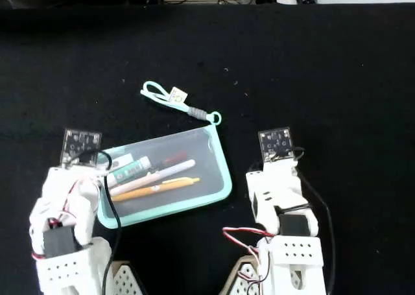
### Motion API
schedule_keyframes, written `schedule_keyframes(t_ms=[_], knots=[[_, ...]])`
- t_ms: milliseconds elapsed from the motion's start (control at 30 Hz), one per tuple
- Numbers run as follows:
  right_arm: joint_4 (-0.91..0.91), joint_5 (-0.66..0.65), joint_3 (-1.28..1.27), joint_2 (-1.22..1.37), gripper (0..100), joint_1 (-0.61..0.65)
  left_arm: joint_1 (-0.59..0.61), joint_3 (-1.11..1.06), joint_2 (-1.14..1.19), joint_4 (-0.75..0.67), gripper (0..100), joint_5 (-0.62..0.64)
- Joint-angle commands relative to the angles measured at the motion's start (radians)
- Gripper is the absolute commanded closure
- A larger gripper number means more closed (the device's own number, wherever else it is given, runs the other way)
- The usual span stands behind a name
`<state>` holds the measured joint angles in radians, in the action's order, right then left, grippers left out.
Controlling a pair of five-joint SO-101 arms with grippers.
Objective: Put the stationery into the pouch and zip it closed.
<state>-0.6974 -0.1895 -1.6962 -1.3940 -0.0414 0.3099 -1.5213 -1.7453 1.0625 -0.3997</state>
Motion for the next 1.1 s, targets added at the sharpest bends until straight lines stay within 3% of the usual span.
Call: schedule_keyframes(t_ms=[0,133,333,433,633,1067], knots=[[-0.103,0.009,0.013,-0.018,98.5,-0.005,0.002,-0.07,-0.08,-0.002,96,-0.009],[-0.23,0.018,0.053,-0.018,98.4,-0.009,-0.044,-0.099,-0.04,0.029,96,0.018],[-0.302,0.23,0.065,-0.018,98.4,-0.011,-0.127,-0.124,-0.077,0.147,96,0.249],[-0.304,0.267,0.054,-0.018,98.4,-0.008,-0.14,-0.18,-0.078,0.109,96,0.261],[-0.304,0.265,0.054,-0.018,98.4,-0.008,-0.134,-0.177,-0.078,0.21,96,0.262],[-0.304,0.264,0.054,-0.018,98.4,-0.008,-0.142,-0.177,-0.081,0.212,96,0.259]])
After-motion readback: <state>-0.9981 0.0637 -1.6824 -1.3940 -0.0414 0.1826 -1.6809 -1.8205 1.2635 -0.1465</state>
